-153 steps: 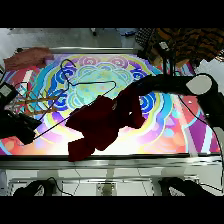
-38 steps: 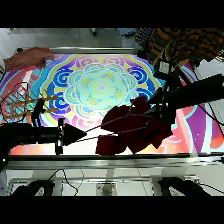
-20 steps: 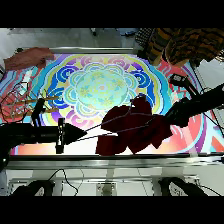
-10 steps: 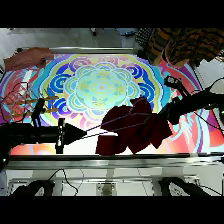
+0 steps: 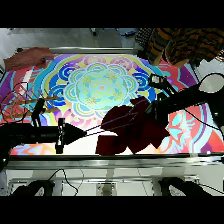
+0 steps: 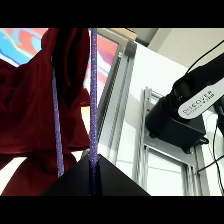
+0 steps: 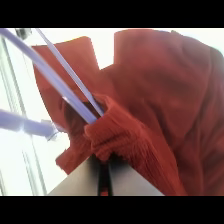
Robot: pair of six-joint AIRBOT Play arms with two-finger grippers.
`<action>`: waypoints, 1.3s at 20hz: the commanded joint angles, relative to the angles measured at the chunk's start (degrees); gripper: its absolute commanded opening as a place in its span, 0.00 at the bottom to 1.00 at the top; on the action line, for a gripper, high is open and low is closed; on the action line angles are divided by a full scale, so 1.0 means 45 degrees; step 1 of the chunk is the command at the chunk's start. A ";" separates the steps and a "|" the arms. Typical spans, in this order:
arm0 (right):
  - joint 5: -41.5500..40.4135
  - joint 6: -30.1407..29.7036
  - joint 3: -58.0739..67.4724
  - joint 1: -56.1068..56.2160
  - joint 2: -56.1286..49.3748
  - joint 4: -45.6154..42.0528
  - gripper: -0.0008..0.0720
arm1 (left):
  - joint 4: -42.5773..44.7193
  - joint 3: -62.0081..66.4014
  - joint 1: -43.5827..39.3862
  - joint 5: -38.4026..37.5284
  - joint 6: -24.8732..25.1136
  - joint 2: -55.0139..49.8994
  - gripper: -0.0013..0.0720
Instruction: Fold the clothes and pants, and hang the long-sleeved shirts on hangers.
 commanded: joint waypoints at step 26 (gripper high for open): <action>-0.2297 -0.0005 0.1088 0.1472 -0.0500 -0.1141 0.42 | -0.0515 0.0423 -0.0015 0.2482 0.0005 0.0029 0.06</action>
